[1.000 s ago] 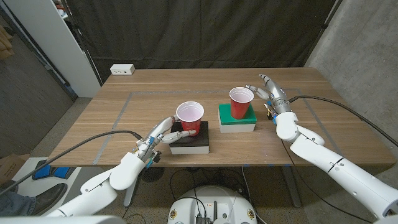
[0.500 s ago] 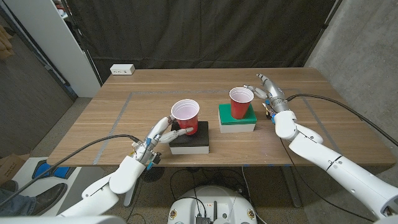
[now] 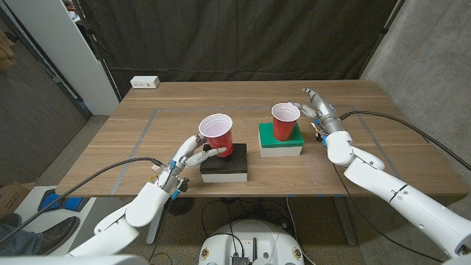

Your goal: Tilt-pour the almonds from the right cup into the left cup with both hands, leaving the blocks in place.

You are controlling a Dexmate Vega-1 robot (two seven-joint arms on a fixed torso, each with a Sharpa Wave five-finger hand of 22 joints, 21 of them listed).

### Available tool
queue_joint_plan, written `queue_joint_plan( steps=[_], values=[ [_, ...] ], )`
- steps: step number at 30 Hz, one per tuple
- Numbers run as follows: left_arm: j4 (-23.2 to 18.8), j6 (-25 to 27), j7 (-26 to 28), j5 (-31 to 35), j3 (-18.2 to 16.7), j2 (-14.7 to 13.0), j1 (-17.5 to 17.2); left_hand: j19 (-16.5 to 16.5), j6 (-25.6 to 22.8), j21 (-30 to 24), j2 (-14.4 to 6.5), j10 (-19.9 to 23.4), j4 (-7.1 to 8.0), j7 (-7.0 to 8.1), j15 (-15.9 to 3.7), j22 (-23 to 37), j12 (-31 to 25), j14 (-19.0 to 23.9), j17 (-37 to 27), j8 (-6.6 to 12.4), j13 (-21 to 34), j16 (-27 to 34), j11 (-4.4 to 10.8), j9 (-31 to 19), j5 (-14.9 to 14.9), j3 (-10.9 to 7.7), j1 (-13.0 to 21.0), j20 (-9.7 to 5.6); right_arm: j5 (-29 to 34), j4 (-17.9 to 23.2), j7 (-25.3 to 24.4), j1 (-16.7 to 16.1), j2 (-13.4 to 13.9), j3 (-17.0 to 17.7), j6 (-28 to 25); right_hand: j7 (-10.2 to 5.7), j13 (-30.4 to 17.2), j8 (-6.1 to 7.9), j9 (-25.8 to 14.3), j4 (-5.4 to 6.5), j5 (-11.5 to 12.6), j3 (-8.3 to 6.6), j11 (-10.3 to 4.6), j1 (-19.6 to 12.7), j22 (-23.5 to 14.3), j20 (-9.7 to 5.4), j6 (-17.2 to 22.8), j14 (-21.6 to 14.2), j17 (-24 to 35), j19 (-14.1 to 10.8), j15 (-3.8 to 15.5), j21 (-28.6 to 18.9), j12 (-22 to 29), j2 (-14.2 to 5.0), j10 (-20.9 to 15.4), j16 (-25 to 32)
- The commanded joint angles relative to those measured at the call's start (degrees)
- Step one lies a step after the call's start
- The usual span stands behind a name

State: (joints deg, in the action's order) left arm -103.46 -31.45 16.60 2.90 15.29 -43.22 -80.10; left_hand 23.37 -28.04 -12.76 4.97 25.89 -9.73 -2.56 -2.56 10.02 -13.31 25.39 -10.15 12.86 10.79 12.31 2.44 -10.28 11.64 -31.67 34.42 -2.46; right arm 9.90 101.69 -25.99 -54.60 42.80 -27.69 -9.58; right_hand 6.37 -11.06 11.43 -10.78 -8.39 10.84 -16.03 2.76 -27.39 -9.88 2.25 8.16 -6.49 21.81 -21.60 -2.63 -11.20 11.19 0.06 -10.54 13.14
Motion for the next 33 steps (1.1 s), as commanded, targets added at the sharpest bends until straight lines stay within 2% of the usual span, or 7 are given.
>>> queue_joint_plan(
  steps=[1,11,17,33],
  values=[
    [-1.03,0.53,-1.09,-1.79,-2.18,0.44,-0.62,0.66,-0.56,-0.08,0.35,0.56,0.07,-0.05,-3.96,0.16,0.02,0.62,-0.12,-0.11,0.12,-0.08,-0.16,-0.07,-0.03,0.47,0.22,-4.79,-1.48,2.49,-0.67,-4.33,2.47,2.71,1.20,-0.11,-0.32,0.30,-0.28,0.09,0.13,-0.10,0.14,-0.10,-0.14,-0.14,0.50,-0.68,-0.01,-0.42,0.16,-0.27,0.44,-0.38,-0.49,0.29],
    [0.06,0.10,-3.27,-3.34,-1.44,0.88,0.65,0.57,-0.64,0.08,0.62,0.55,0.22,-0.05,-3.85,0.17,0.22,0.61,-0.14,-0.33,0.14,-0.22,-0.32,-0.09,-0.12,1.01,-0.12,-4.54,-1.02,4.90,-1.69,-8.10,4.27,4.37,1.51,-0.07,-0.32,0.33,-0.27,0.05,0.15,-0.10,0.14,-0.19,-0.14,-0.21,0.63,-0.69,-0.02,-0.46,0.07,-0.26,0.42,-0.39,-0.52,0.29],
    [0.54,0.00,-3.93,-3.52,-1.21,0.89,0.96,0.46,-0.44,0.21,0.70,0.42,0.37,-0.06,-3.72,0.19,0.41,0.55,-0.18,-0.61,0.15,-0.33,-0.43,-0.10,-0.17,1.42,-0.42,-4.28,-0.97,7.40,-3.01,-12.05,5.77,6.38,2.11,-0.05,-0.32,0.33,-0.27,0.04,0.15,-0.09,0.14,-0.22,-0.14,-0.25,0.66,-0.77,-0.03,-0.53,0.27,-0.27,0.42,-0.39,-0.55,0.32],
    [1.00,0.39,-4.82,-4.18,-0.43,1.33,2.42,0.54,-0.56,0.34,0.80,0.37,0.44,-0.18,-3.47,0.20,0.65,0.49,-0.20,-0.90,0.18,-0.50,-0.33,-0.13,-0.19,2.02,-0.67,-4.03,-0.83,10.72,-4.43,-18.61,6.84,9.74,4.02,-0.05,-0.33,0.21,-0.27,0.01,0.16,-0.04,0.02,-0.30,-0.14,-0.28,0.41,-0.70,-0.05,-0.49,0.28,-0.22,0.30,-0.38,-0.34,0.29]
  ],
)
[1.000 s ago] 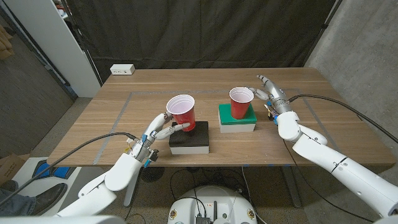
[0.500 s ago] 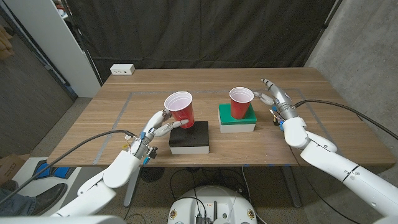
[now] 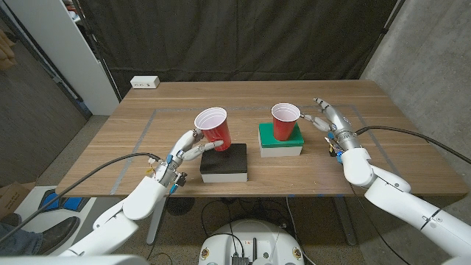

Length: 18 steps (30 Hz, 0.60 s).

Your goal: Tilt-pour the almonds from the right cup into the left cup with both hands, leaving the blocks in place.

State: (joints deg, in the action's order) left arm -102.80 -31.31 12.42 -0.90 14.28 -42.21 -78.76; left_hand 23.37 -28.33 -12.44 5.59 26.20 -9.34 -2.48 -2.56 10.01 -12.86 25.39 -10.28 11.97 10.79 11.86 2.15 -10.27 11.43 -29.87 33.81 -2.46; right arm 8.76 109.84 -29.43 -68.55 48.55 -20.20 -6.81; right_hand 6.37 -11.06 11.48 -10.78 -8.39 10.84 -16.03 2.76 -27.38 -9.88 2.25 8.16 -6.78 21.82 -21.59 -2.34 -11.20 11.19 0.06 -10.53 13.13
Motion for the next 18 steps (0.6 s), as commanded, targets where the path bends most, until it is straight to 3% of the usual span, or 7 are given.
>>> queue_joint_plan(
  steps=[1,18],
  values=[
    [0.31,0.33,-0.67,-0.43,0.60,0.31,1.10,0.56,-0.23,0.03,0.16,0.10,0.05,-0.27,-3.46,0.21,0.20,0.50,-0.07,-0.05,0.18,-0.06,-0.09,-0.14,0.03,0.25,-0.04,-4.00,0.42,2.75,-1.07,-5.01,1.12,2.38,1.36,-0.07,-0.33,0.16,-0.27,0.01,0.16,-0.03,0.06,-0.31,-0.14,-0.25,0.40,-0.39,-0.05,-0.51,-0.04,-0.22,0.28,-0.39,-0.29,0.30],
    [-0.91,2.02,-0.50,-0.02,0.55,-0.32,0.89,0.66,-0.47,0.17,-0.24,0.20,0.03,-0.34,-3.39,0.23,0.42,0.57,-0.09,-0.31,0.21,-0.19,-0.29,-0.17,0.12,0.61,0.17,-3.80,2.01,7.73,-0.79,-11.41,2.13,5.42,1.61,0.15,-0.34,-0.08,-0.27,0.01,0.16,0.02,-0.01,-0.39,-0.14,-0.29,-0.20,0.05,-0.07,-0.03,-0.29,-0.01,0.11,-0.41,0.14,0.12]
  ],
)
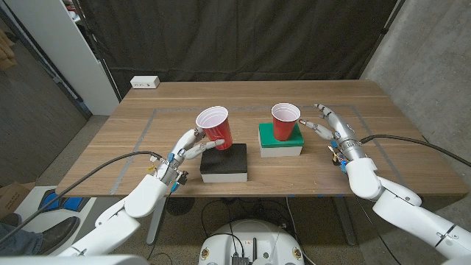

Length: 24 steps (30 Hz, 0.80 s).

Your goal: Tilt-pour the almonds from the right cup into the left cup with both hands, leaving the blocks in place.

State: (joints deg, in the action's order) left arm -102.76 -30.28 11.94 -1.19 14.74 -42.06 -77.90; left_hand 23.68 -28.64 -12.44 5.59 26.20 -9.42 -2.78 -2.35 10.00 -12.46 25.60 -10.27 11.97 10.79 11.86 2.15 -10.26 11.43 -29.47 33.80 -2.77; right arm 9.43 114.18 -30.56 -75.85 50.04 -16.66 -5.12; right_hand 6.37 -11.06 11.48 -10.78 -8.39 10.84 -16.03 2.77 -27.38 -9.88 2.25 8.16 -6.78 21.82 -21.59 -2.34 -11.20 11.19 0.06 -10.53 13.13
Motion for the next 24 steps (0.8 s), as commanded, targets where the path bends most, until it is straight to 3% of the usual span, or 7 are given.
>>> queue_joint_plan(
  steps=[1,13,24],
  values=[
    [-0.94,0.95,-0.08,0.18,0.12,-0.51,0.02,0.31,-0.12,0.19,-0.26,0.12,0.11,-0.02,-3.57,0.23,0.07,0.31,-0.10,-0.35,0.21,-0.22,-0.15,-0.18,0.12,0.25,0.18,-3.48,1.34,3.45,0.26,-4.43,0.52,1.98,0.16,0.26,-0.34,-0.12,-0.27,0.01,0.15,0.03,0.01,-0.39,-0.14,-0.29,-0.33,0.17,-0.07,-0.01,-0.35,-0.01,0.09,-0.41,0.20,0.08],
    [-0.85,0.97,-0.25,0.40,0.69,-0.47,0.72,-0.25,0.87,0.52,-0.49,-0.56,0.15,-0.12,-3.38,0.24,0.50,-0.20,-0.13,-0.90,0.23,-0.50,-0.33,-0.20,0.16,0.68,0.18,-3.42,3.42,5.18,-0.85,-8.43,-0.01,3.64,2.24,0.29,-0.34,-0.15,-0.27,0.03,0.13,0.07,0.13,-0.39,-0.14,-0.21,-0.52,0.37,-0.07,0.11,-0.33,0.01,0.05,-0.43,0.39,0.02],
    [-1.06,1.44,0.10,0.52,0.98,-0.35,0.70,-0.53,1.05,0.68,-0.67,-0.98,0.15,-0.09,-3.08,0.24,0.72,-0.58,-0.13,-1.02,0.25,-0.66,-0.50,-0.21,0.20,0.89,0.24,-3.34,3.97,4.59,0.91,-8.45,-0.80,3.77,3.40,0.38,-0.35,-0.19,-0.26,-0.01,0.11,0.10,0.16,-0.48,-0.14,-0.17,-0.73,0.42,-0.09,0.27,-0.30,0.05,0.03,-0.40,0.57,0.01]
  ],
)
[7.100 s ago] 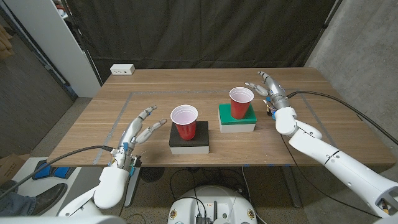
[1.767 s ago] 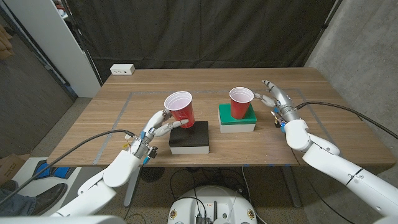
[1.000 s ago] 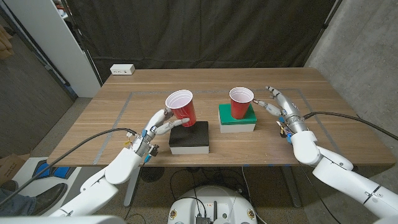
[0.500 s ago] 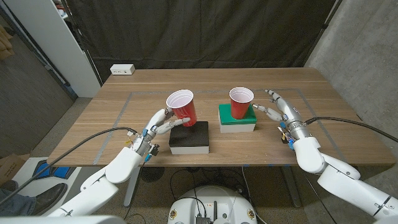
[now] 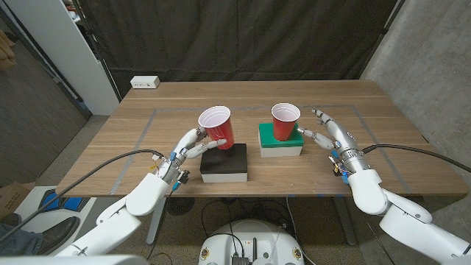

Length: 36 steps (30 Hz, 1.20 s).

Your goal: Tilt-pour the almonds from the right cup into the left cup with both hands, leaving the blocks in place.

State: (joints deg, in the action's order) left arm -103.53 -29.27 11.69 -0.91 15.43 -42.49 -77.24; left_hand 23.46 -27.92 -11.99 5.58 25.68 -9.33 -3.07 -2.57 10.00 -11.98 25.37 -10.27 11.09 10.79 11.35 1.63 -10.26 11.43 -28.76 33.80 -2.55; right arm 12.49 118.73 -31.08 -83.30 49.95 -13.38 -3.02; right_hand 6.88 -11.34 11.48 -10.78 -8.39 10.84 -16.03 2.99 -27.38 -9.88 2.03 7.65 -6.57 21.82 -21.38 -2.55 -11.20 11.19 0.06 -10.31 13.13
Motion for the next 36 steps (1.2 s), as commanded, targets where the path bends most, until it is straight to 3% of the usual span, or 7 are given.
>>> queue_joint_plan(
  steps=[1,36],
  values=[
    [-0.38,0.56,0.50,0.31,0.24,0.09,-0.08,-0.29,0.31,0.22,-0.69,-0.44,0.07,0.22,-2.86,0.25,0.24,-0.35,-0.14,-0.13,0.25,-0.15,0.03,-0.21,0.21,0.19,0.24,-3.59,0.94,-0.13,1.54,-0.81,-0.89,0.35,1.45,-0.08,-0.07,-0.21,-0.26,-0.03,0.11,0.10,-0.04,-0.50,-0.14,0.05,-0.31,0.22,-0.10,0.08,-0.17,0.06,0.00,-0.39,0.42,0.01],
    [-2.23,2.36,2.51,1.92,-1.08,-0.17,-1.95,-0.27,0.40,0.28,-1.34,-0.45,-0.01,0.20,-2.76,0.28,0.33,-0.39,-0.11,-0.24,0.31,-0.19,0.07,-0.28,0.39,0.79,0.70,-3.31,1.93,-6.54,5.39,8.43,-4.61,-5.96,8.32,0.39,-0.07,-0.35,-0.25,-0.44,0.32,0.48,0.33,-0.90,-0.12,0.21,-1.38,0.58,-0.28,0.17,-0.52,0.05,-0.06,0.82,1.11,-0.18]
  ],
)
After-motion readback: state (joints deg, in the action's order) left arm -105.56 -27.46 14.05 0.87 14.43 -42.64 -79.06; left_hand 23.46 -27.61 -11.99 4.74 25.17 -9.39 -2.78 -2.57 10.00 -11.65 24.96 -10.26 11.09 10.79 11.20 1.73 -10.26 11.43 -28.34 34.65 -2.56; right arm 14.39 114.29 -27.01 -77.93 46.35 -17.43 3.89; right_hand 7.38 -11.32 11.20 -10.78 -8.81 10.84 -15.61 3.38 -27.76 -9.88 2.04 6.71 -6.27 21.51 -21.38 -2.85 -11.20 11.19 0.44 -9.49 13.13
